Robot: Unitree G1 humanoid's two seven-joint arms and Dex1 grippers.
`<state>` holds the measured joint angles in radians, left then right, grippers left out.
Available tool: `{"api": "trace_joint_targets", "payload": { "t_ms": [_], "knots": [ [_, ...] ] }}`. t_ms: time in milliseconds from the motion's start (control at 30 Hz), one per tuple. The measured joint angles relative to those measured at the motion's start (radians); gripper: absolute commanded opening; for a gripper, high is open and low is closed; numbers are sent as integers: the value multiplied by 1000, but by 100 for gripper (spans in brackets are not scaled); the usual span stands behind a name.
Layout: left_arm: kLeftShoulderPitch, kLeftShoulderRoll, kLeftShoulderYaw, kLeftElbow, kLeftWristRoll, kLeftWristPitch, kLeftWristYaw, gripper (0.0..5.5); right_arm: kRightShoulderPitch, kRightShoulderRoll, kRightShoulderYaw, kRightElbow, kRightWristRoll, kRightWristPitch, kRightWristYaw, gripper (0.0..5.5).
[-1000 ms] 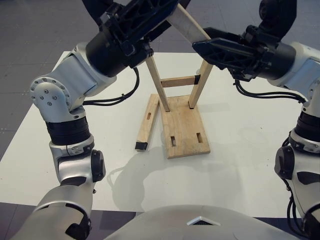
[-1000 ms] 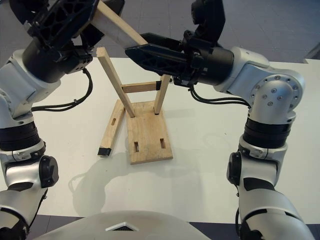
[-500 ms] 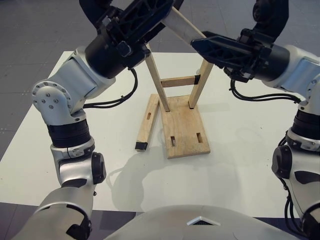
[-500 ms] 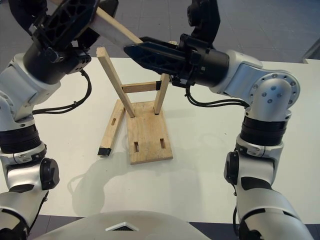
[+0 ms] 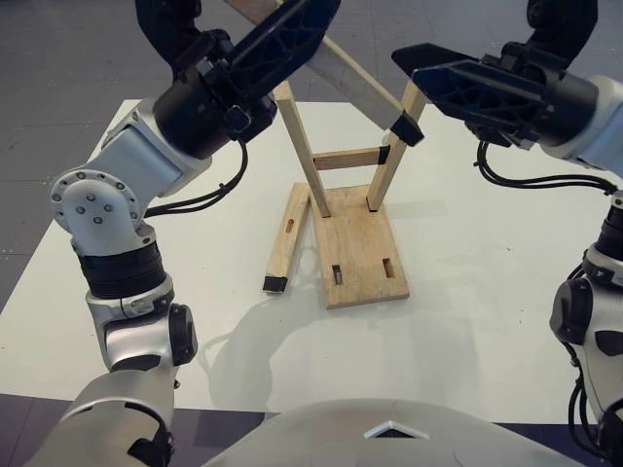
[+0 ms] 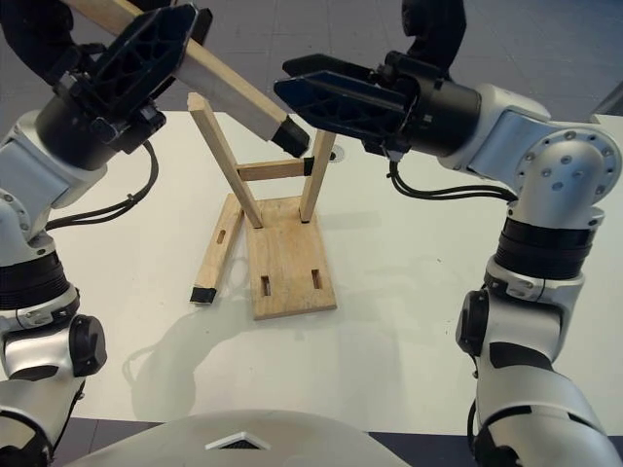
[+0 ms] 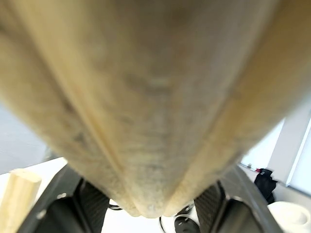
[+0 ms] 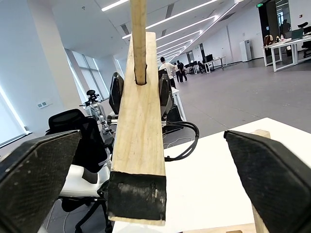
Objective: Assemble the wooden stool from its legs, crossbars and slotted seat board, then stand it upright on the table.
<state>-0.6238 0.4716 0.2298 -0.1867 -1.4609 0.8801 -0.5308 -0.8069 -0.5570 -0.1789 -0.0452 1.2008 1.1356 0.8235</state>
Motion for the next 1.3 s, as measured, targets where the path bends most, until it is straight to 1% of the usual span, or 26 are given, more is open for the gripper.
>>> {"api": "trace_joint_targets", "payload": {
  "t_ms": [100,233,300,400,567,700,833,933,1033,1167,1300],
  "knots": [
    [0,35,0,-13,80,-14,-46,206,0,-5,-5,11,-21,-12,2,550],
    [37,91,-4,-95,143,-14,-138,206,0,-10,-5,16,-61,-29,-3,550],
    [77,133,-35,-135,193,-10,-184,205,1,-14,-5,13,-63,-29,-1,550],
    [197,191,-108,-208,358,-57,-271,205,10,-18,-8,-3,-69,-29,-1,550],
    [333,177,-149,-231,475,-113,-287,205,38,-42,-20,-25,-72,-30,1,550],
    [359,143,-152,-256,485,-127,-274,205,44,-62,-39,-23,-82,-31,2,550],
    [378,144,-161,-272,503,-132,-281,205,42,-66,-53,-3,-90,-33,-8,550],
    [418,160,-207,-281,556,-144,-319,205,25,-66,-91,41,-99,-53,-46,550],
    [448,167,-249,-245,647,-200,-352,205,3,-66,-116,54,-99,-61,-70,550],
    [496,136,-304,-183,748,-306,-383,205,-8,-64,-115,53,-99,-62,-80,550],
    [528,120,-350,-169,783,-339,-414,205,-12,-61,-111,56,-101,-62,-81,550]
  ]
}}
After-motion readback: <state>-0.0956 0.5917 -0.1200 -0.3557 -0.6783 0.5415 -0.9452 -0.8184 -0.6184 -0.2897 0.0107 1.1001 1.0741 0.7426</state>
